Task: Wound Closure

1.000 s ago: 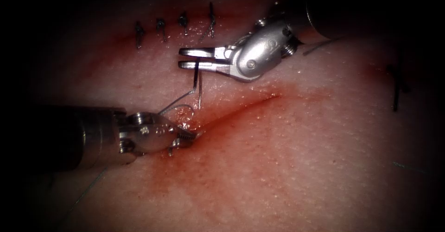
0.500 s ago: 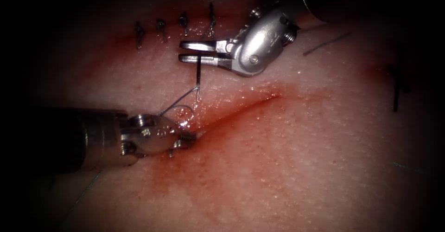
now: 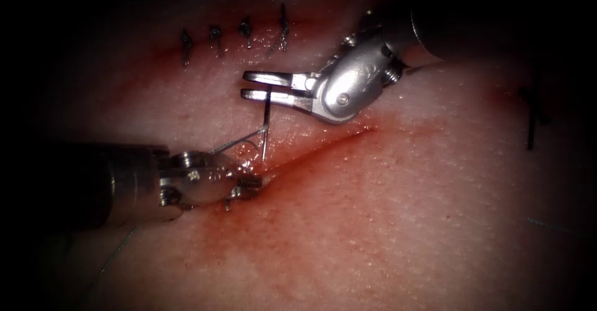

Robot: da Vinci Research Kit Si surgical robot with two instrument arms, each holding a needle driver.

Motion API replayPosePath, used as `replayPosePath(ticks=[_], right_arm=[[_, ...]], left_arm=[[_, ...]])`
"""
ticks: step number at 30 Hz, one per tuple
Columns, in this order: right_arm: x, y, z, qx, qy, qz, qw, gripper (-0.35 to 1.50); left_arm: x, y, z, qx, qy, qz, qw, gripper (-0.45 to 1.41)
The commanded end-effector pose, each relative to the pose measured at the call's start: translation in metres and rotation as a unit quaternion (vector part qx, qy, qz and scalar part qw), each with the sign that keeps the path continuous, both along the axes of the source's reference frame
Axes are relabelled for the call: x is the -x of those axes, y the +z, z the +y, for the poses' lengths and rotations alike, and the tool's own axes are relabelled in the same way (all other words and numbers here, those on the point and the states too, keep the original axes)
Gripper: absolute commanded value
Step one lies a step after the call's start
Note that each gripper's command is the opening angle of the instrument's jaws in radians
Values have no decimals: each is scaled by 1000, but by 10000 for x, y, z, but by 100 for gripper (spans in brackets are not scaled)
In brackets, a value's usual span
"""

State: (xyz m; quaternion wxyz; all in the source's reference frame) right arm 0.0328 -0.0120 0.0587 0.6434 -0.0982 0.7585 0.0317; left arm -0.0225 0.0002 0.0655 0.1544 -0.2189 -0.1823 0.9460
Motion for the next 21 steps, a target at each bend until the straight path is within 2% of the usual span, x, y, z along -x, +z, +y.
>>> replayPosePath(ticks=[1, 21], right_arm=[[-8, 8, -6, -3, -4, -2, 1000, -35], [-6, 28, -28, -19, -18, -14, 1000, -35]], left_arm=[[5, 5, -6, -1, 1, -1, 1000, 29], [1, 2, -4, -6, -4, -1, 1000, 37]])
